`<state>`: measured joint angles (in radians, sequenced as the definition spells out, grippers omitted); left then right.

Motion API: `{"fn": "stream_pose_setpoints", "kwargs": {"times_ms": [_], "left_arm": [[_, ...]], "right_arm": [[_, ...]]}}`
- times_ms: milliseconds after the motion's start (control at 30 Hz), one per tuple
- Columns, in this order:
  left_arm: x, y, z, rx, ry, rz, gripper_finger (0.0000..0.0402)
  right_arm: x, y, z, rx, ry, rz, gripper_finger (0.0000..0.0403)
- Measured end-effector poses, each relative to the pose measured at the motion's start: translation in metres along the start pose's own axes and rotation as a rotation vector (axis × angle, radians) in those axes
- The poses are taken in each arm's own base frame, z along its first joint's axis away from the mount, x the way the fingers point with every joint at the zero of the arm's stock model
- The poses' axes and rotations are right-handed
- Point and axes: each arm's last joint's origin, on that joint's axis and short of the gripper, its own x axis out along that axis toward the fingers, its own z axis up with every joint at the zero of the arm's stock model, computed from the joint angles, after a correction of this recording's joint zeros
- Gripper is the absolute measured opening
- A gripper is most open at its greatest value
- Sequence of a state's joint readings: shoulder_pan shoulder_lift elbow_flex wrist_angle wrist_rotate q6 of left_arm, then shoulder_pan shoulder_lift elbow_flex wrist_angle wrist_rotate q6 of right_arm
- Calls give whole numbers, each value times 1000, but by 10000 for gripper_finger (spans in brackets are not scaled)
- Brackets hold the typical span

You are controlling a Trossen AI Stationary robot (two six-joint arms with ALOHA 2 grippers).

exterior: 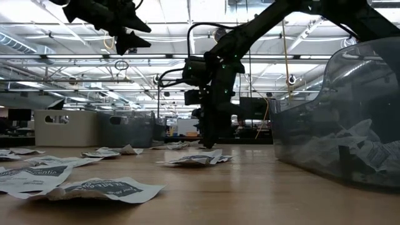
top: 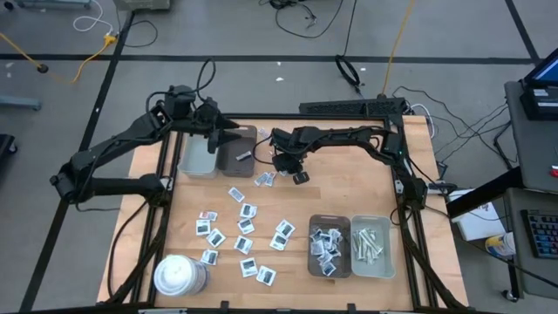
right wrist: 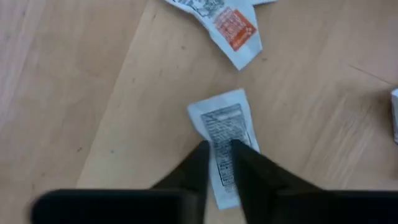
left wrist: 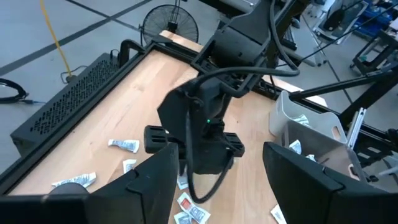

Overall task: Pick & Place First Aid Supplies
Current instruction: Put the white ointment pack into the top black bin

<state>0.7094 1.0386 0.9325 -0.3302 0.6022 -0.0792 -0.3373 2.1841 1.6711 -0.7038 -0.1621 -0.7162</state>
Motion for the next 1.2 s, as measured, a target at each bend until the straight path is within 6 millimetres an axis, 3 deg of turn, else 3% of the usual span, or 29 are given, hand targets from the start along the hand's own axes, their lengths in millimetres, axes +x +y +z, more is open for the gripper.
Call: {"fn": "stream_pose_setpoints", "kwargs": {"times_ms": [100, 367, 567, 933, 1200], "left_arm": [[0, 0, 0, 2, 0, 0, 241], [0, 0, 0, 39, 0, 1, 241], [0, 1, 2, 78, -15, 4, 241], [0, 1, 2, 116, -22, 3, 241], [0, -1, 4, 127, -32, -42, 241]], "right_arm": [[0, -1, 1, 18, -12, -11, 10], [-7, -3, 8, 211, -70, -51, 1], [-43, -1, 15, 355, -201, -12, 0], [-84, 1, 33, 564, -521, 56, 0], [-117, 11, 36, 645, -903, 25, 0]]}}
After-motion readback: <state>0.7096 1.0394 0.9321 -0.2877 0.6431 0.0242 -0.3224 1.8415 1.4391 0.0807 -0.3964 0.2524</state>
